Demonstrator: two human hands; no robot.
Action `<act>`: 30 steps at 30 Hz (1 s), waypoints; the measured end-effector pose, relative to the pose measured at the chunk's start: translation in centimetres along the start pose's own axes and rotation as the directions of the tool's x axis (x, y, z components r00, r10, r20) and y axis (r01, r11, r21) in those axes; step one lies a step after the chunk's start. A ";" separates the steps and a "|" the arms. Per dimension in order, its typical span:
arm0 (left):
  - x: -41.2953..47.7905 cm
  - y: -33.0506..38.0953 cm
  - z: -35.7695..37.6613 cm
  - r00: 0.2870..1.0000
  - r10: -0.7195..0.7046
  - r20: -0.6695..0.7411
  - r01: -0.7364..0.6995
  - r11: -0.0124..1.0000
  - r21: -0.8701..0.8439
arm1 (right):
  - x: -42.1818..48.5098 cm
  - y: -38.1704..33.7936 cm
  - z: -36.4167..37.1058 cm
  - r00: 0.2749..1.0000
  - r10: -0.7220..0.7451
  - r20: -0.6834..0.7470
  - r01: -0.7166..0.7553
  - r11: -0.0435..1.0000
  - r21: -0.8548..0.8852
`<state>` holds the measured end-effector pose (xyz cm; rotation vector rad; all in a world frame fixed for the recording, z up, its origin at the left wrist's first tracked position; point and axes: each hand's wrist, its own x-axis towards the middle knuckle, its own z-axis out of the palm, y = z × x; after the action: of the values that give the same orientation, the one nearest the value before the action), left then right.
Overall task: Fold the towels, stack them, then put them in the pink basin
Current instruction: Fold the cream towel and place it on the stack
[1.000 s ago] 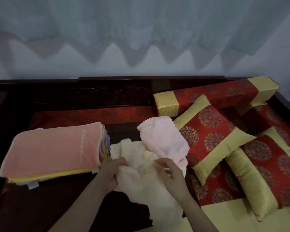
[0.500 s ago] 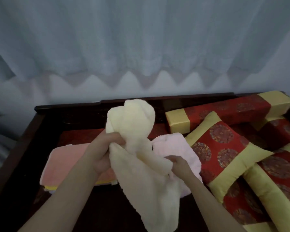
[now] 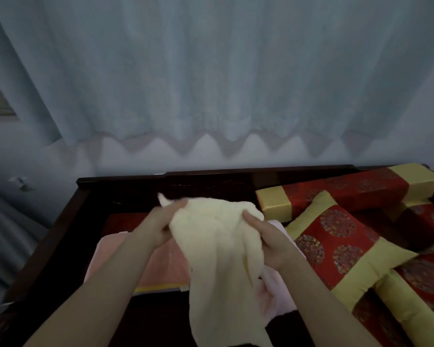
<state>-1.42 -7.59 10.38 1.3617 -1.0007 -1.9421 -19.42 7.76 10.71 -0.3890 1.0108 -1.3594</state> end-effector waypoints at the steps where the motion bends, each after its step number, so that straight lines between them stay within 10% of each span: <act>1: 0.2 -1.3 -0.4 0.997 -0.006 -0.074 0.014 0.994 0.104 | -0.4 -0.5 0.4 1.000 -0.010 -0.023 0.010 1.000 0.010; 5: -1.5 -6.0 -1.0 0.848 0.418 -0.326 -0.276 0.873 0.402 | 0.5 -0.2 0.5 0.997 -0.003 -0.082 0.007 0.999 0.047; 10: -5.3 -8.0 1.0 0.782 0.618 -0.085 -0.531 0.731 0.428 | 2.5 1.3 -0.4 0.998 -0.003 -0.064 0.009 0.995 0.095; 14: -5.8 -7.5 1.8 0.595 0.803 0.024 -0.637 0.453 0.623 | 3.0 1.8 -0.5 0.999 -0.005 -0.053 0.012 0.993 0.119; 23: -3.7 -7.1 2.5 0.831 0.546 0.109 -0.342 0.347 0.873 | 2.7 2.3 -0.6 0.993 0.095 0.070 -0.092 0.995 -0.040; 30: -3.4 -5.0 -0.5 0.908 0.419 0.014 -0.337 0.711 0.616 | 2.3 0.3 -3.3 0.978 0.206 0.027 -0.169 0.863 -0.475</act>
<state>-0.03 -2.26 7.93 1.4237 -1.7870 -1.2397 -22.01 6.69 7.83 -0.6828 1.2801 -0.9042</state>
